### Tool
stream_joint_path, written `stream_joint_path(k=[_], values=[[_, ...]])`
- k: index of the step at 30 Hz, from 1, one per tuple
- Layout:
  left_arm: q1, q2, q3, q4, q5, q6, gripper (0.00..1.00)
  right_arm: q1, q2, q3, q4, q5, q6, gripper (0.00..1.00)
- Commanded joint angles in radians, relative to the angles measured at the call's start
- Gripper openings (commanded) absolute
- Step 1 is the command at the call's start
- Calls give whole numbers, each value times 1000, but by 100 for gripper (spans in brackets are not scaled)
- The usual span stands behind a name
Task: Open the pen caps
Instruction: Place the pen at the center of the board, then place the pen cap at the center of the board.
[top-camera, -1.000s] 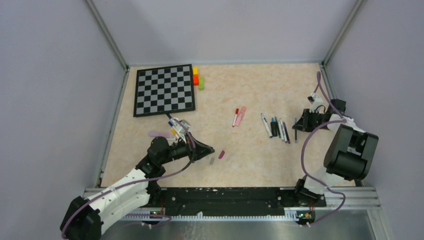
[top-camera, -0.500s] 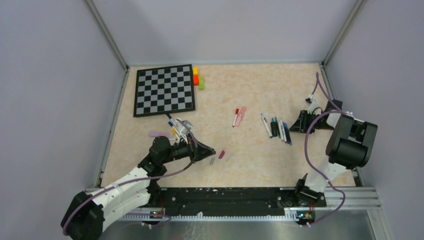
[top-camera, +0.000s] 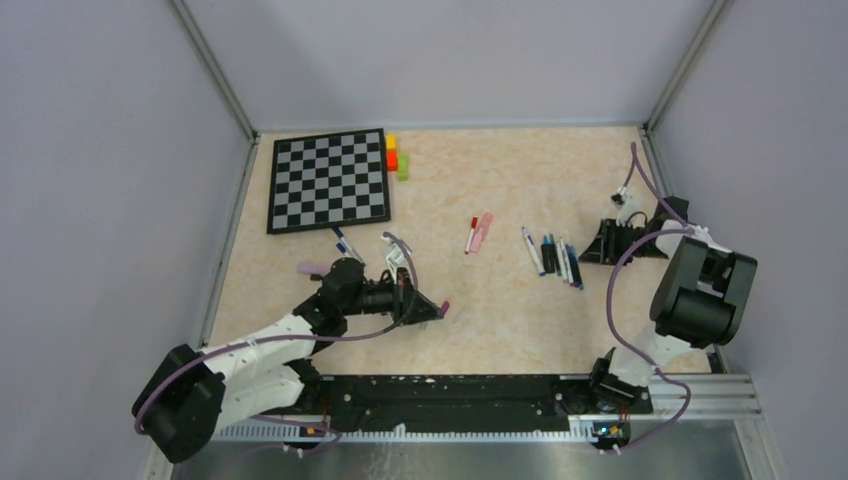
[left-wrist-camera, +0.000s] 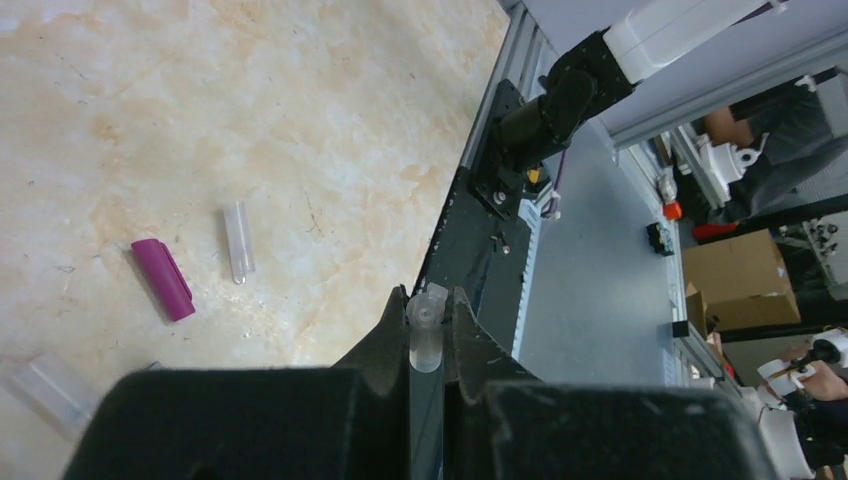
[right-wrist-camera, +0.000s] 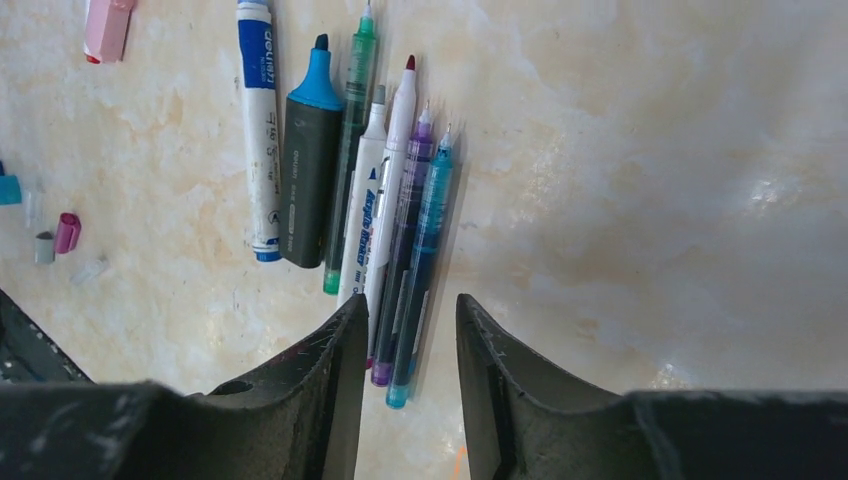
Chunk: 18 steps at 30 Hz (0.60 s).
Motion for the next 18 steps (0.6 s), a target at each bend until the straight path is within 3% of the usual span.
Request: stream_joint_path(k=[1,9,18], values=[[-71,61,114,-137,-49,83,0,-5,-85,24,-19,18,-53,37],[-300,304,390,-479,-431,205,0,-5,-212,21,-65,52,-98,41],[-390,601,651,-667,-603,209,0,-5,-343,-18,-47,-42,-93,41]])
